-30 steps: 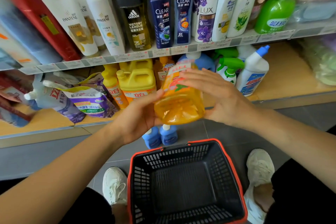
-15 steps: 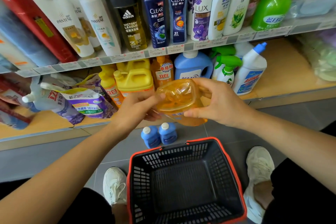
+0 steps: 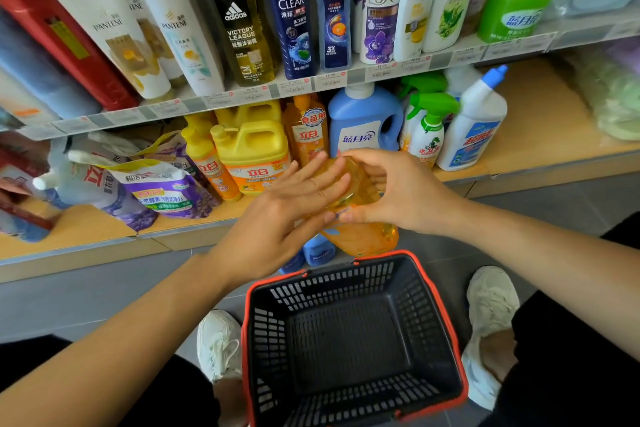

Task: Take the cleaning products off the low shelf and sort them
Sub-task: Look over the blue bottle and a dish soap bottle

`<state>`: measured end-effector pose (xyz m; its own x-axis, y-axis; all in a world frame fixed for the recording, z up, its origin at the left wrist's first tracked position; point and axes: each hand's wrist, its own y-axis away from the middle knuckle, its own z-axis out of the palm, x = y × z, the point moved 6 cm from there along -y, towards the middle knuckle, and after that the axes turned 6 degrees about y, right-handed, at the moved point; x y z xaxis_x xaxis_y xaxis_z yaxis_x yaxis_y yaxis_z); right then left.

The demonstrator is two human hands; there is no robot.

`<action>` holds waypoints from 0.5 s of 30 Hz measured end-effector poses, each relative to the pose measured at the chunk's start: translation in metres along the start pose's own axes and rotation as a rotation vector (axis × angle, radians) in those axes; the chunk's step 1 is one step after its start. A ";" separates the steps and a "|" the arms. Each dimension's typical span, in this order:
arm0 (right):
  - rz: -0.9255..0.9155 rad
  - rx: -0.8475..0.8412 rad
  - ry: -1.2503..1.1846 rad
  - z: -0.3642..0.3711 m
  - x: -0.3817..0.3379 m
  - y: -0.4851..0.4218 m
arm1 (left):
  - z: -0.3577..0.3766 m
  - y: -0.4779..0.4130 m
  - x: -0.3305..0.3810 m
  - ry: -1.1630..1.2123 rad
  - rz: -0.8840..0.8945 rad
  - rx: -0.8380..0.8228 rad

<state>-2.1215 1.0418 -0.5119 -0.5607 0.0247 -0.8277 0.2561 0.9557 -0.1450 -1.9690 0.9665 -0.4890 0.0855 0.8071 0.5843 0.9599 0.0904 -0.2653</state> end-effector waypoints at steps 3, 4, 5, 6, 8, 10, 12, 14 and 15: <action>0.008 -0.021 -0.045 0.000 -0.001 -0.001 | -0.006 -0.001 0.002 -0.038 0.082 0.023; 0.015 -0.030 -0.058 -0.001 -0.001 -0.001 | -0.009 -0.002 0.002 -0.028 0.102 0.029; 0.018 -0.035 -0.070 -0.001 -0.001 -0.002 | -0.011 -0.002 0.002 -0.016 0.121 0.037; 0.018 -0.038 -0.079 -0.002 0.000 -0.002 | -0.014 -0.002 0.002 -0.004 0.134 0.045; 0.020 -0.045 -0.096 -0.003 0.001 -0.001 | -0.018 0.000 0.001 -0.009 0.139 0.064; 0.025 -0.054 -0.117 -0.004 0.003 -0.001 | -0.024 0.000 -0.002 -0.073 0.126 0.106; 0.030 -0.069 -0.128 -0.005 0.004 -0.001 | -0.027 -0.001 -0.005 -0.111 0.107 0.132; 0.037 -0.085 -0.145 -0.004 0.006 -0.001 | -0.021 -0.003 -0.003 -0.108 0.114 0.087; 0.038 -0.089 -0.152 -0.004 0.006 -0.001 | -0.016 -0.004 0.000 -0.110 0.139 0.052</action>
<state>-2.1283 1.0421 -0.5150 -0.4244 0.0230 -0.9052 0.2006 0.9772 -0.0692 -1.9689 0.9563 -0.4756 0.1837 0.8724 0.4530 0.9258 0.0014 -0.3781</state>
